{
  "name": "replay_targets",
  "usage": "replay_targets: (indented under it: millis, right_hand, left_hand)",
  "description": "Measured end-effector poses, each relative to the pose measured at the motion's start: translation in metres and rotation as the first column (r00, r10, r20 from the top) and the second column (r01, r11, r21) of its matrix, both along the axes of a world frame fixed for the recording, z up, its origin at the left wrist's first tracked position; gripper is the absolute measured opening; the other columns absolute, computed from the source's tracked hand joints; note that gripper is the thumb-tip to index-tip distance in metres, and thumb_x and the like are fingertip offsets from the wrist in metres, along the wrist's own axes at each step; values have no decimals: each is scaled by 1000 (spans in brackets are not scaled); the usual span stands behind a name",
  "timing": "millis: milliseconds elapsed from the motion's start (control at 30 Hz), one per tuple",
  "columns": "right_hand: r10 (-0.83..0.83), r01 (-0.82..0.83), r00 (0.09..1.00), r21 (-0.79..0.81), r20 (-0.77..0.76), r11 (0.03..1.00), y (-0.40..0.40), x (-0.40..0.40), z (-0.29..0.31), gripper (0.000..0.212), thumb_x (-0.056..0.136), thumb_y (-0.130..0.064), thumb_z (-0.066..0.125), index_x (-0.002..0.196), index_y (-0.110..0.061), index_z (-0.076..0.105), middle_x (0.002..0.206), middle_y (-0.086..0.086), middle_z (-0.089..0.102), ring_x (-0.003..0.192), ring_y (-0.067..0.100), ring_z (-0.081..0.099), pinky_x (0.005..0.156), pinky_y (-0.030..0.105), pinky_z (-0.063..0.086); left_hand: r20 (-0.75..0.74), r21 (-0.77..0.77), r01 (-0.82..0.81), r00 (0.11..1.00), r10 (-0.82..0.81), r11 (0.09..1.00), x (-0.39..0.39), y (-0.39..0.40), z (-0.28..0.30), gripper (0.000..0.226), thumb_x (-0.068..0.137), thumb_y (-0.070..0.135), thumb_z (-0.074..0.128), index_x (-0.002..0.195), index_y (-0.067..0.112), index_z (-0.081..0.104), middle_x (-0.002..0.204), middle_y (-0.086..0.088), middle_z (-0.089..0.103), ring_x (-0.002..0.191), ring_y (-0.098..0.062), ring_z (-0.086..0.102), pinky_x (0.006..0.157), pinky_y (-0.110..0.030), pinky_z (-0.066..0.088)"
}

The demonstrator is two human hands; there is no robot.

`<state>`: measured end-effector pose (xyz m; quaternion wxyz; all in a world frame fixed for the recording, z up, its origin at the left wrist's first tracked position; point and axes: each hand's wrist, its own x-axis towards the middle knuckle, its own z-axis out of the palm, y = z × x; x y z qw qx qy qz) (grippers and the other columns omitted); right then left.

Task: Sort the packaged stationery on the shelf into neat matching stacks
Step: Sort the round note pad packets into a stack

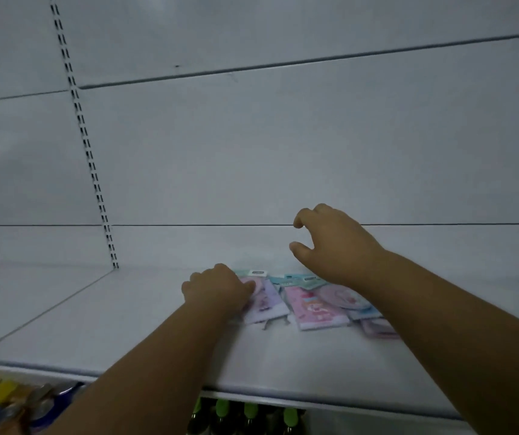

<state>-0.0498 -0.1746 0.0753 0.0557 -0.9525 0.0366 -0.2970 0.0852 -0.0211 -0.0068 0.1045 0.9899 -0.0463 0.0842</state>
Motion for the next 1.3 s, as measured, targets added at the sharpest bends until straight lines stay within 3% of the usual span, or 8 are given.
replay_targets:
  millis: [100, 200, 367, 567, 767, 900, 1067, 1300]
  right_hand:
    - [-80, 80, 997, 33, 6, 996, 9, 1, -8, 40, 88, -45, 54, 122, -23, 53, 116, 4, 56, 103, 24, 54, 85, 39, 48]
    - [-126, 124, 992, 85, 16, 989, 14, 1, -19, 36, 87, -41, 57, 118, -22, 55, 111, 3, 58, 98, 22, 56, 82, 36, 48]
    - [-173, 186, 981, 172, -88, 967, 19, 11, -34, 30, 88, -35, 60, 112, -18, 60, 107, 3, 64, 93, 19, 57, 77, 28, 42]
    - [-156, 233, 919, 181, -362, 955, 58, 42, -60, 30, 82, -47, 60, 80, -17, 58, 78, 1, 57, 79, 21, 56, 61, 28, 39]
    - [-230, 279, 862, 44, -452, 959, 83, 68, -62, 29, 76, -45, 58, 85, -17, 57, 84, 1, 62, 84, 23, 60, 72, 28, 40]
    - [-182, 318, 877, 253, -444, 914, 81, 67, -51, 26, 83, -23, 61, 63, -13, 47, 65, 2, 48, 76, 24, 53, 57, 24, 37]
    - [-193, 118, 981, 691, 31, 713, 60, 46, -45, 13, 89, -8, 50, 93, -3, 61, 90, 16, 67, 82, 32, 66, 73, 41, 55]
    - [-367, -2, 874, 756, 319, 655, -12, -44, -16, 5, 86, -13, 64, 86, -17, 66, 72, -6, 65, 56, 1, 58, 48, 15, 41]
  left_hand:
    - [158, -4, 95, 983, -93, 995, 3, 6, 4, 55, 71, 61, 55, 106, 19, 52, 109, -5, 62, 102, -27, 56, 81, -36, 39]
    - [294, -303, 227, 946, -136, 926, -5, 12, 13, 41, 83, 30, 59, 118, 12, 50, 117, -12, 56, 107, -33, 57, 88, -38, 44]
    - [330, -784, 391, 920, -210, 482, -19, 24, 40, 17, 86, 13, 52, 99, 16, 62, 102, -6, 67, 88, -24, 62, 76, -33, 50]
    - [329, -941, 338, 903, -275, -15, -37, 50, 62, 18, 84, 10, 64, 91, 27, 61, 87, 3, 68, 67, -10, 67, 56, -26, 51]
    - [346, -937, 340, 878, -331, -79, -40, 86, 61, 18, 86, 8, 66, 91, 25, 62, 88, -1, 71, 65, -13, 69, 54, -25, 51]
    - [351, -936, 336, 874, -336, -102, -40, 101, 59, 20, 87, 7, 66, 92, 25, 62, 85, 0, 70, 62, -9, 68, 49, -20, 50]
    - [317, -948, 295, 875, -364, -117, -45, 97, 57, 22, 86, 4, 66, 91, 25, 62, 89, -2, 71, 73, -19, 72, 54, -24, 53]
    - [314, -949, 271, 790, -527, -159, -94, 18, 50, 22, 87, 0, 64, 92, 22, 62, 90, -6, 72, 71, -18, 73, 53, -26, 54]
